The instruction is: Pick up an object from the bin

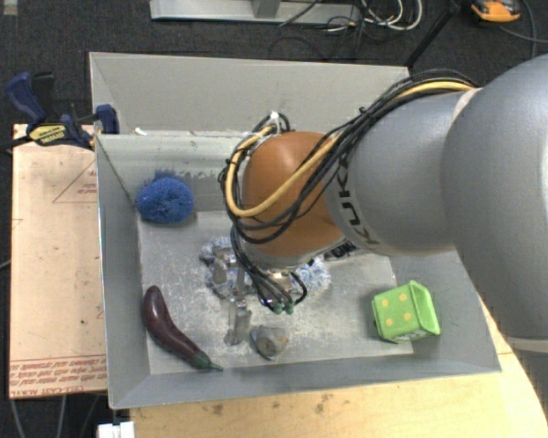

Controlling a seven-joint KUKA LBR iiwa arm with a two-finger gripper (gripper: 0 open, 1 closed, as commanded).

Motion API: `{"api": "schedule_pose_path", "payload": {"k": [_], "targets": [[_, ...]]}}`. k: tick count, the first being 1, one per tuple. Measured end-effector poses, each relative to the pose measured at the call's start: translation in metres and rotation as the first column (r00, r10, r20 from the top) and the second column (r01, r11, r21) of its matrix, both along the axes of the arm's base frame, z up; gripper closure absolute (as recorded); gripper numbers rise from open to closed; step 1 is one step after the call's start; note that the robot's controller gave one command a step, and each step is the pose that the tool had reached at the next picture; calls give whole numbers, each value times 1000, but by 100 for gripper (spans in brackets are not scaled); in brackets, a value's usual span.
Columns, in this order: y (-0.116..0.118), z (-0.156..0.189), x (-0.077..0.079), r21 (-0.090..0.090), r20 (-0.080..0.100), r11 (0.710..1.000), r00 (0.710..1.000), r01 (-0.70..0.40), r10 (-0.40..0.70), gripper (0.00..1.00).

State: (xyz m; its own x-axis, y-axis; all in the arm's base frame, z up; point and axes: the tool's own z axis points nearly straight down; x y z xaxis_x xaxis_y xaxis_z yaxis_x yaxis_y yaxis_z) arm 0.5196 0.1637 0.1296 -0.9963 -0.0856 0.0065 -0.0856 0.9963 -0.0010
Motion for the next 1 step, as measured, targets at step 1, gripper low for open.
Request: {"api": "schedule_pose_path", "payload": {"k": [1], "targets": [[-28,-5,14,3,7,1000,1000,13,-13,0]]}}
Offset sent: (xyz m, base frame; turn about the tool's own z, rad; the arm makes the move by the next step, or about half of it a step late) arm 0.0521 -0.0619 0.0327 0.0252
